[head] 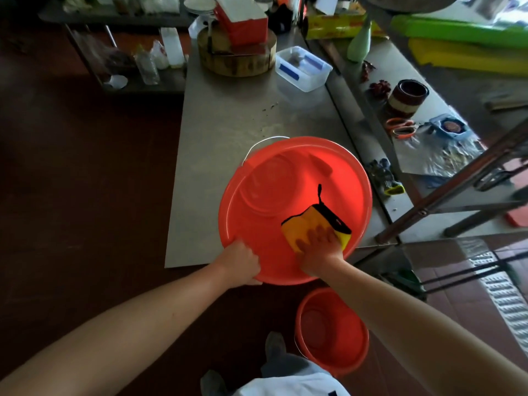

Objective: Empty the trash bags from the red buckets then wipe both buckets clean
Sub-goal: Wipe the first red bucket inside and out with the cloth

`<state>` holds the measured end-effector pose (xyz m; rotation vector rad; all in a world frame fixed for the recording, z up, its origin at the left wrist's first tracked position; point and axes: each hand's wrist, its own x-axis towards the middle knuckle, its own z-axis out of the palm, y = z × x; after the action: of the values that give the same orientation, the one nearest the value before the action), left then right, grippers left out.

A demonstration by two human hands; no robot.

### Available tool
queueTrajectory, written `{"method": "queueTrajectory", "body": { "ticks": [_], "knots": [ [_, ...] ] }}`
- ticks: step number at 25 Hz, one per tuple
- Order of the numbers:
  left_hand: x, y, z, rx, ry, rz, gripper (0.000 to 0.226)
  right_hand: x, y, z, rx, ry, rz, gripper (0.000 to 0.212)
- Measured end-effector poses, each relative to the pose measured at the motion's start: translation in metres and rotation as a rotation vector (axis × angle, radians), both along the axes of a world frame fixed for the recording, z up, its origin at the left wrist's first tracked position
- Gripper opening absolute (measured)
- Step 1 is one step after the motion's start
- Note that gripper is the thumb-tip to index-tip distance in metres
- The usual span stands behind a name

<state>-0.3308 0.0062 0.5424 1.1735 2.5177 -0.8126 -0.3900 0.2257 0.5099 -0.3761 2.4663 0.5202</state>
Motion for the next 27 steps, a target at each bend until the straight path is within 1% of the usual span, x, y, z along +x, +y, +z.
{"method": "queueTrajectory", "body": {
  "ticks": [3, 6, 8, 11, 13, 19, 22, 23, 25, 27],
  "knots": [
    [-0.001, -0.002, 0.004, 0.014, -0.01, -0.003, 0.064, 0.03, -0.038, 0.006, -0.167, -0.132, -0.054, 0.06],
    [-0.003, -0.01, 0.005, 0.045, 0.005, 0.023, 0.064, 0.044, -0.048, 0.011, -0.253, -0.174, 0.015, 0.058],
    [-0.004, -0.013, 0.003, 0.082, 0.012, 0.045, 0.065, 0.042, -0.042, 0.012, -0.257, -0.168, 0.066, 0.058],
    [-0.004, -0.014, -0.002, 0.106, 0.031, 0.033, 0.066, 0.028, -0.042, 0.002, -0.266, -0.147, -0.009, 0.059],
    [-0.004, -0.017, -0.006, 0.1, 0.03, 0.018, 0.066, 0.012, -0.05, -0.013, -0.288, -0.144, -0.053, 0.059],
    [-0.001, -0.019, -0.018, 0.089, 0.023, 0.0, 0.067, -0.045, -0.065, -0.065, -0.344, -0.033, 0.012, 0.056],
    [-0.002, -0.016, -0.022, 0.086, 0.018, 0.05, 0.074, -0.076, -0.072, -0.077, -0.433, -0.118, -0.025, 0.059],
    [-0.004, -0.016, -0.021, 0.094, 0.022, 0.061, 0.076, -0.081, -0.074, -0.078, -0.409, -0.111, -0.007, 0.058],
    [-0.006, -0.015, -0.017, 0.112, 0.016, 0.084, 0.077, -0.082, -0.076, -0.077, -0.319, -0.038, 0.071, 0.055],
    [-0.008, -0.015, -0.01, 0.114, 0.022, 0.1, 0.074, -0.073, -0.074, -0.068, -0.322, 0.009, 0.069, 0.052]
  ]
}}
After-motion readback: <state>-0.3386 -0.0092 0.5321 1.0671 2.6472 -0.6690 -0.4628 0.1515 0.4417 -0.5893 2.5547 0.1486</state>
